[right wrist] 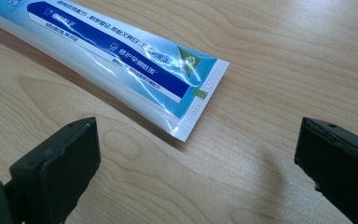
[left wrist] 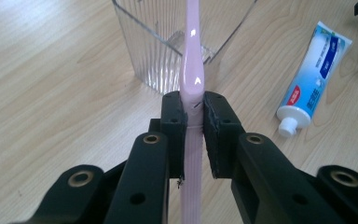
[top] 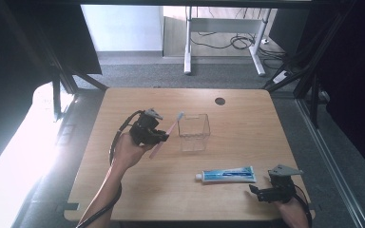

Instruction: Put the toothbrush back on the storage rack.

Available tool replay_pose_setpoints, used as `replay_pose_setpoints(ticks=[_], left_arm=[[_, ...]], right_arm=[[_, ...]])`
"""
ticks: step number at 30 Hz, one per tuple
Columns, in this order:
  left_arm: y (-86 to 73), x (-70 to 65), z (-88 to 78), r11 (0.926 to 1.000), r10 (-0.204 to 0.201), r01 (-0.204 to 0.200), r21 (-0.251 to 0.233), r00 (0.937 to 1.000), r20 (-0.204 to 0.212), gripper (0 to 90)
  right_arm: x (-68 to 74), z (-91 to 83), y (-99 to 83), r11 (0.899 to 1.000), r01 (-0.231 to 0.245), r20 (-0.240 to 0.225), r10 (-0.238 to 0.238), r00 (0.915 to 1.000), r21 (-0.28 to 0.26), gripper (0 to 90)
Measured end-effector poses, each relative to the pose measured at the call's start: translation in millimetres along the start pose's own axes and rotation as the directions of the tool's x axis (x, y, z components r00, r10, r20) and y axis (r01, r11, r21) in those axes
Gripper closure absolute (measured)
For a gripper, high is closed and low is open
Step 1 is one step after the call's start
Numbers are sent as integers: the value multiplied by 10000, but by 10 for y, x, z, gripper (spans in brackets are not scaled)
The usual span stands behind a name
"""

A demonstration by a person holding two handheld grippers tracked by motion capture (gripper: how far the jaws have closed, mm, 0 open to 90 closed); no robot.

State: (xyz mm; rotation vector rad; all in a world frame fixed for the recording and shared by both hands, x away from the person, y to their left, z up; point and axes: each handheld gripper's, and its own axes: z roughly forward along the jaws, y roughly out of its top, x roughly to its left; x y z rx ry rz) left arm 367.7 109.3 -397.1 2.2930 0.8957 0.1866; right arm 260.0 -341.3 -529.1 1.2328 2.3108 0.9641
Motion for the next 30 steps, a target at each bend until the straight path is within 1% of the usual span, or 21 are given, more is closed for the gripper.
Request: replay_pose_setpoints(ticks=[7, 12, 13, 16, 19, 22, 25, 30], left_arm=[[100, -2, -17, 9991, 84, -86, -408, 10000, -50, 793], [153, -9, -9, 9973, 46, -53, -736, 9999, -97, 793], [177, -2, -3, 9961, -14, 7, -886, 10000, -73, 793], [204, -2, 9, 9946, -75, 70, -1031, 10000, -45, 793], [262, -12, 27, 9922, -56, 45, -1243, 9999, -86, 793], [294, -17, 35, 9911, -29, 16, -1331, 9999, -96, 793], [354, -28, 47, 9871, -66, 61, -1603, 10000, -30, 793], [418, -35, 60, 9834, -53, 48, -1815, 10000, -21, 793]], right_arm=[[3, -2, 0, 10000, -10, -6, 10, 10000, 2, 5], [5, -1, 1, 10000, -16, -30, 16, 10000, -2, 5], [5, -1, 1, 10000, -5, -25, 5, 10000, 2, 5], [7, -2, 2, 10000, -10, -43, 10, 10000, -10, 5], [4, -1, 0, 10000, -16, -40, 16, 10000, -7, 5], [3, -3, 0, 10000, -6, -27, 6, 10000, -20, 5], [3, -1, -1, 10000, -10, -36, 10, 10000, -1, 5], [5, 2, -1, 10000, -11, -56, 11, 10000, 0, 5]])
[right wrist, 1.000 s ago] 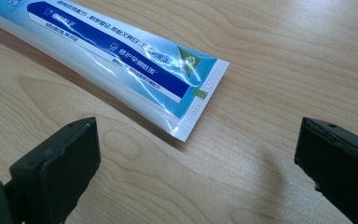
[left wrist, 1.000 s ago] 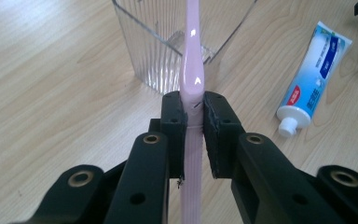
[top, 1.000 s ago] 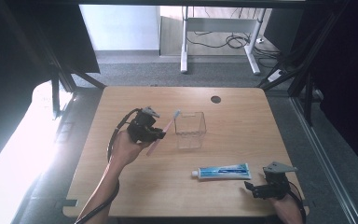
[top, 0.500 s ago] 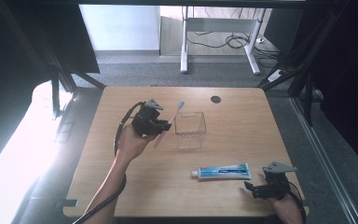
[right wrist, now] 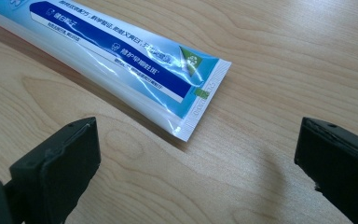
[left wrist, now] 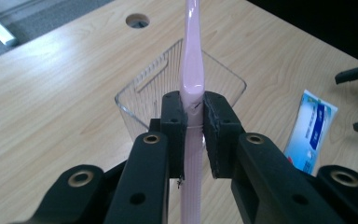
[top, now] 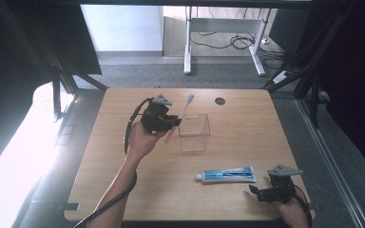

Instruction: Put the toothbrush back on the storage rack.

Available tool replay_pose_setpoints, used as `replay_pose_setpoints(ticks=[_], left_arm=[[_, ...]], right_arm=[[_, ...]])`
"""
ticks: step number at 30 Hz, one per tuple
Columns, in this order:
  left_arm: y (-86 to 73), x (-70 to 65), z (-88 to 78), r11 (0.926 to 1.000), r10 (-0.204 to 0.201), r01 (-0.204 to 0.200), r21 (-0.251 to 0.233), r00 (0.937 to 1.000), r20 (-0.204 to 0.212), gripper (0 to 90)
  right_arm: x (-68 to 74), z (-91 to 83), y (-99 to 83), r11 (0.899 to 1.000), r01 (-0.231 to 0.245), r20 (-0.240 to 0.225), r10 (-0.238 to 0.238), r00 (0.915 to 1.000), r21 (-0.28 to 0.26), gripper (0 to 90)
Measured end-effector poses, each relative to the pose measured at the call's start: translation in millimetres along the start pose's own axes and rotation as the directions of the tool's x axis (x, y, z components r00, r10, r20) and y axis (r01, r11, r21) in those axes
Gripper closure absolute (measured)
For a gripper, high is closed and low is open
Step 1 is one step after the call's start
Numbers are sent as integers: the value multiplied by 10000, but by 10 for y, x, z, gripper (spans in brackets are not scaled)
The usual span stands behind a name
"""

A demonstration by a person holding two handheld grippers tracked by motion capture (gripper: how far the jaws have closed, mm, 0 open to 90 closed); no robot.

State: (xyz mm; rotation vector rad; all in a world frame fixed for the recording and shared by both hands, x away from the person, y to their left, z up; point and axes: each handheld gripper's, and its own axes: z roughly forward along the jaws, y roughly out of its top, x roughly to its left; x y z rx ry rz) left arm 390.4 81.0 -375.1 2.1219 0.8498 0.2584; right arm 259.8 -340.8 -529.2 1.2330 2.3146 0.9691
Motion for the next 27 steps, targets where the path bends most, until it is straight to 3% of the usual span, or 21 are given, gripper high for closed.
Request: replay_pose_setpoints(ticks=[12, 27], left_arm=[[208, -54, 116, 9988, 67, -65, -490, 10000, 38, 793], [348, -73, 408, 9981, 297, -310, -535, 9993, -240, 793]], right_arm=[[-2, 7, -3, 10000, 8, -42, -8, 10000, 27, 5], [-6, -3, -3, 10000, -16, -28, 16, 10000, -8, 5]])
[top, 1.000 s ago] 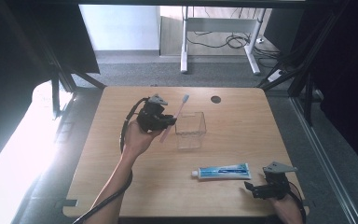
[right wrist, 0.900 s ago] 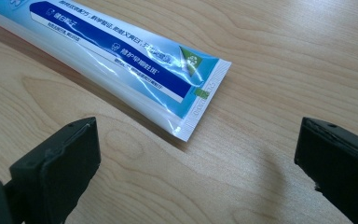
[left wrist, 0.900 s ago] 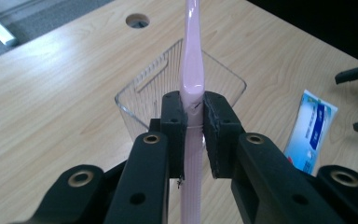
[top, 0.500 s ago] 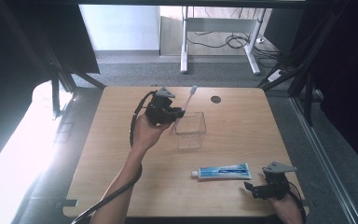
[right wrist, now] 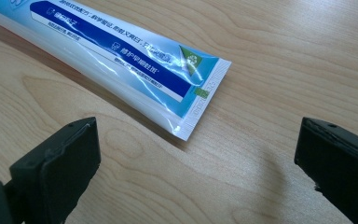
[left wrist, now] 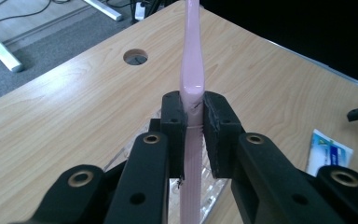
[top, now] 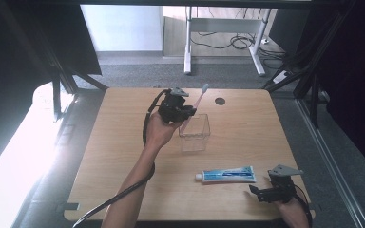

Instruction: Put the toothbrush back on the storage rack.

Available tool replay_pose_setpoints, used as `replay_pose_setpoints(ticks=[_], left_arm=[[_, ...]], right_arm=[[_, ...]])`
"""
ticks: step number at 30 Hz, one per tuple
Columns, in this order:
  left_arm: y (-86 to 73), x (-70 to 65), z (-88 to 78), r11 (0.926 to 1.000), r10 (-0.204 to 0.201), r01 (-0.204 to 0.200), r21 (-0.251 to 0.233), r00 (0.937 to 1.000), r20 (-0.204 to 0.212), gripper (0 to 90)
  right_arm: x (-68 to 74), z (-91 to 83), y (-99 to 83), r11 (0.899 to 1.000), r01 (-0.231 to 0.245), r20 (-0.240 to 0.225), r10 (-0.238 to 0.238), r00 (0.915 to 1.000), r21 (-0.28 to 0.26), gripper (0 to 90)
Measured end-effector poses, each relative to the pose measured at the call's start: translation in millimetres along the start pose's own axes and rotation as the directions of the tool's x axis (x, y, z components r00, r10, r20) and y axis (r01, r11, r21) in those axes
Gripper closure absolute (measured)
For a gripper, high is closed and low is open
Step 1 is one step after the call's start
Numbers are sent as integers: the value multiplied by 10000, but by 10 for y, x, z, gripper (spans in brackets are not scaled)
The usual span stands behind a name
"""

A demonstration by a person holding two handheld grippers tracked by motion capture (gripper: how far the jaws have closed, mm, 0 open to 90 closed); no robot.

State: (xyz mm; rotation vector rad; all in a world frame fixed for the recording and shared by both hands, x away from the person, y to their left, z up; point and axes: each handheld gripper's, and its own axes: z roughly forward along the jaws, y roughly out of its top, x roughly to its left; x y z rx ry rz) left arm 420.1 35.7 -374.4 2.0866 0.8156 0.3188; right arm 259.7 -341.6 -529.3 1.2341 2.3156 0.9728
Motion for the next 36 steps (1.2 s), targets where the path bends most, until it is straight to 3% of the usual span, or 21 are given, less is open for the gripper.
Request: replay_pose_setpoints(ticks=[9, 16, 36], left_arm=[[-33, 11, 198, 10000, -37, 37, 11, 9999, -131, 793], [-145, 7, 367, 9999, -62, 66, 160, 9996, -265, 793], [-369, -72, 655, 9976, 221, -195, 665, 9991, -374, 793]], right_arm=[[-7, -6, -2, 10000, 35, 1, -35, 10000, -12, 5], [-14, -12, -4, 10000, -7, 17, 7, 10000, -30, 5], [-15, -15, -4, 10000, 25, -6, -25, 10000, -51, 5]])
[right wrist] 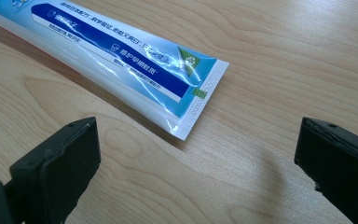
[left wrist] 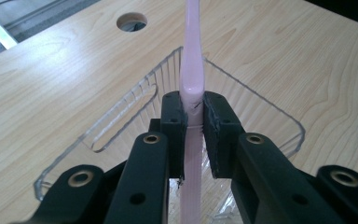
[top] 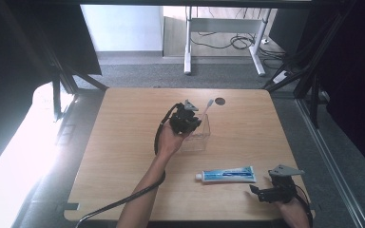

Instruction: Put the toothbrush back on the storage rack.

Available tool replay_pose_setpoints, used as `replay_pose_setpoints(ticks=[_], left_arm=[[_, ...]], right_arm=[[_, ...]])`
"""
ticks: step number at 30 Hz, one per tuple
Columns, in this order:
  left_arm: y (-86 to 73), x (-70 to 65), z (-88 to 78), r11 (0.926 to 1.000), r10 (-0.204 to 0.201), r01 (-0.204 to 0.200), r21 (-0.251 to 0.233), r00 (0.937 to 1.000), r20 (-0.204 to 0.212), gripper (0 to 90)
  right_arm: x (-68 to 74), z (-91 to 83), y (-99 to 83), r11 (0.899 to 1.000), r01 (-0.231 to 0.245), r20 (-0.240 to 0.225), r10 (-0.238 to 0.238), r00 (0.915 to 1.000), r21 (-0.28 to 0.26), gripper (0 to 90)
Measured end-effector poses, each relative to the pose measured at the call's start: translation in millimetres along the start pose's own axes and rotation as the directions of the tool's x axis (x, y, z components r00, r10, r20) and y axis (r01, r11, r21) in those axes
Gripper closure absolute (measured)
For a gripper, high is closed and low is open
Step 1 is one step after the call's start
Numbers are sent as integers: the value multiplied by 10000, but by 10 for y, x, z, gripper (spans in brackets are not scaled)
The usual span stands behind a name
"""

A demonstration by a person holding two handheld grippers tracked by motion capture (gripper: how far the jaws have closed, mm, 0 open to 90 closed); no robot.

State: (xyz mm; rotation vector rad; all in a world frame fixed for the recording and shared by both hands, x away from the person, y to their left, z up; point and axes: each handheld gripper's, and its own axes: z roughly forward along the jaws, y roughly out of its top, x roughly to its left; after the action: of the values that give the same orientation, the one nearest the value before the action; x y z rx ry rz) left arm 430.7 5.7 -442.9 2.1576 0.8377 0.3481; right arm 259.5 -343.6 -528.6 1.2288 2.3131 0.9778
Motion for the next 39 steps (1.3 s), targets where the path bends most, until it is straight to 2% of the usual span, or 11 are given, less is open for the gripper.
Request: replay_pose_setpoints(ticks=[4, 9, 24, 39], left_arm=[[-13, -3, 18, 9998, 141, -141, 117, 9999, -30, 793], [-31, -14, 48, 9998, 119, -118, 158, 9999, -75, 793], [-42, -61, 102, 9964, 603, -578, 613, 9975, -382, 793], [-40, -72, 159, 9903, 489, -462, 1309, 9987, -175, 792]], right_arm=[[0, 0, 0, 10000, -15, -10, 15, 10000, -3, 5], [2, 3, 0, 10000, -10, -26, 11, 10000, 20, 5], [13, 14, 1, 10000, -3, -54, 4, 10000, 80, 5], [16, 26, -1, 9999, 30, -102, -28, 9999, 138, 5]])
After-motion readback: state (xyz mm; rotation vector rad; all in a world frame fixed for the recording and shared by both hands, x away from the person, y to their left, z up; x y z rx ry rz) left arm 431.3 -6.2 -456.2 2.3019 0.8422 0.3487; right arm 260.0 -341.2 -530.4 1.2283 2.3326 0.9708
